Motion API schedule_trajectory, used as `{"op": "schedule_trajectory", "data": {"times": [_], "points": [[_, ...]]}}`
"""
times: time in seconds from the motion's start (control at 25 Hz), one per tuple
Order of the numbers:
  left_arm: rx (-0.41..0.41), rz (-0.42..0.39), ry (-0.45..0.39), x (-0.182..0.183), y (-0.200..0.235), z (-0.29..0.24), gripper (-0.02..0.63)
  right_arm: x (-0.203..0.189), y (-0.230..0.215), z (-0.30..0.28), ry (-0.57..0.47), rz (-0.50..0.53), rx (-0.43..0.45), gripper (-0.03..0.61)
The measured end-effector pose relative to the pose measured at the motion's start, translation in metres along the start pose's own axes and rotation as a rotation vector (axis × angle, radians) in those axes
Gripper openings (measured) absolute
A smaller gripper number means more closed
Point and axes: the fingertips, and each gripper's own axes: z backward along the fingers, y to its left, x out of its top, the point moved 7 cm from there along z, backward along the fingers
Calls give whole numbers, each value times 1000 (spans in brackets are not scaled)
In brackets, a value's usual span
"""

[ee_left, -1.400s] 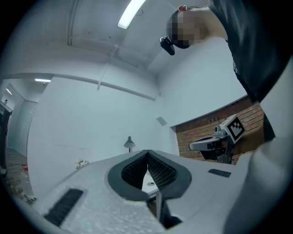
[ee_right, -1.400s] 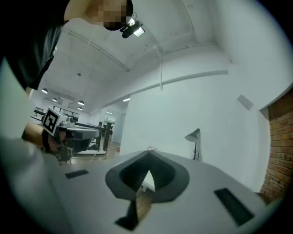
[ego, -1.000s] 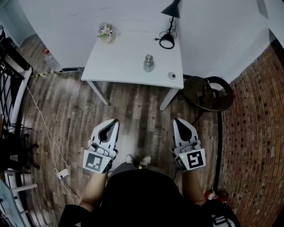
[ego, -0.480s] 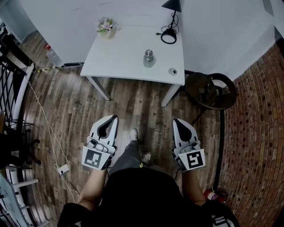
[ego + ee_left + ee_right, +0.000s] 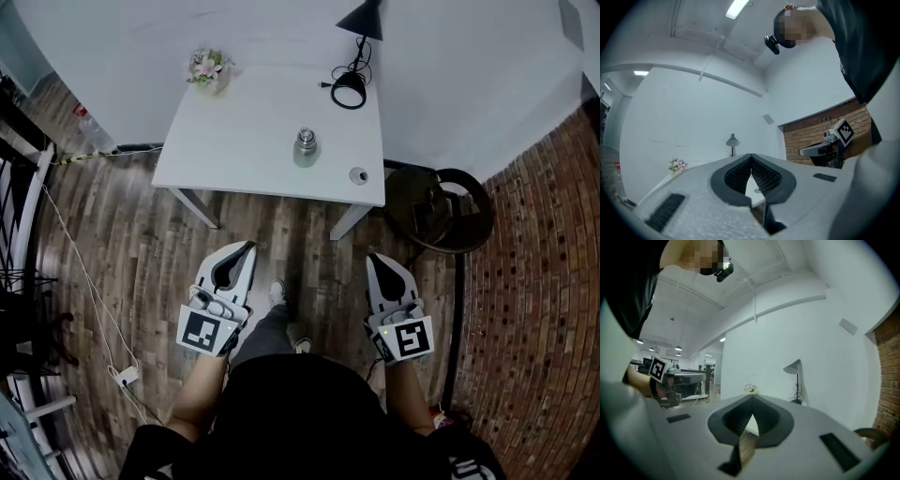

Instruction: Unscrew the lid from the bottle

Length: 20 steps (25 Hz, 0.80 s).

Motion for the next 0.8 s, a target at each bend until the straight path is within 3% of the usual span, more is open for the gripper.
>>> {"op": "schedule_trajectory", "data": {"times": [0.44,0.6,0.8], "points": [[-48,70,11,-17,107,-87,23,24,-19,-139,32,47,34,14],[-91,83,-21,-27,134,-117,23,19,-28,-161,58,43,-26,14],[-153,125,-5,-45,145,-156,23,17,-42,-172,87,44,-79,14]]}}
